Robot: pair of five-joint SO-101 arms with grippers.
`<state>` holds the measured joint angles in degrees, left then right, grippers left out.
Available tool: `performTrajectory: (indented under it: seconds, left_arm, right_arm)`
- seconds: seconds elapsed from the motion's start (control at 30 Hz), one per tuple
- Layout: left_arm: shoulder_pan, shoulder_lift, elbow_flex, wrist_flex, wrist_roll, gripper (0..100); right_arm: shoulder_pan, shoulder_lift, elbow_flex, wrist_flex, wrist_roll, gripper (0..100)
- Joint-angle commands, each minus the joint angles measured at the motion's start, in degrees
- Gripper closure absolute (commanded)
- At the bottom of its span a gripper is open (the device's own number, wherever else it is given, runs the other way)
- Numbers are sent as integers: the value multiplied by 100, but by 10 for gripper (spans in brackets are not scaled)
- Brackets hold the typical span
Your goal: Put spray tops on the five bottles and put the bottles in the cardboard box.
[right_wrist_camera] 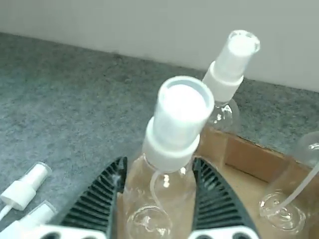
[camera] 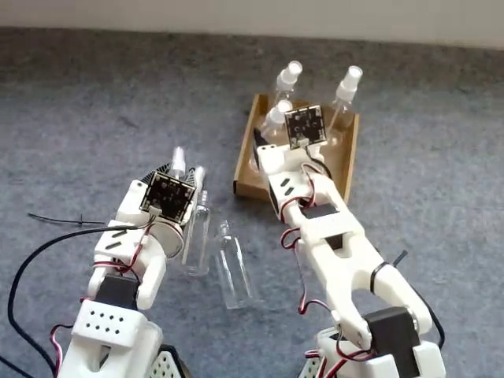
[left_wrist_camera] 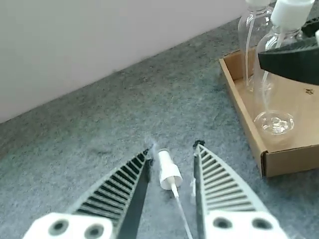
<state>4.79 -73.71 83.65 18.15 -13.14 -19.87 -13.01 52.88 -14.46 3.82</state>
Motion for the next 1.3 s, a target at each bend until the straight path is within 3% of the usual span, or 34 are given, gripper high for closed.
performTrajectory:
  seconds: [0.0, 0.8, 1.03, 1.27]
  left_arm:
    - [-84, 66, -40, -141, 62, 873]
    - [-75, 66, -31, -141, 62, 873]
    - [-75, 66, -22, -141, 62, 873]
    - [-75, 66, -22, -149, 62, 873]
  right_arm:
    - [66, 127, -462, -136, 510, 995]
    - [57, 963, -1086, -92, 580, 985]
    - [31, 963, -1095, 189, 580, 853]
    - [31, 954, -1349, 400, 580, 840]
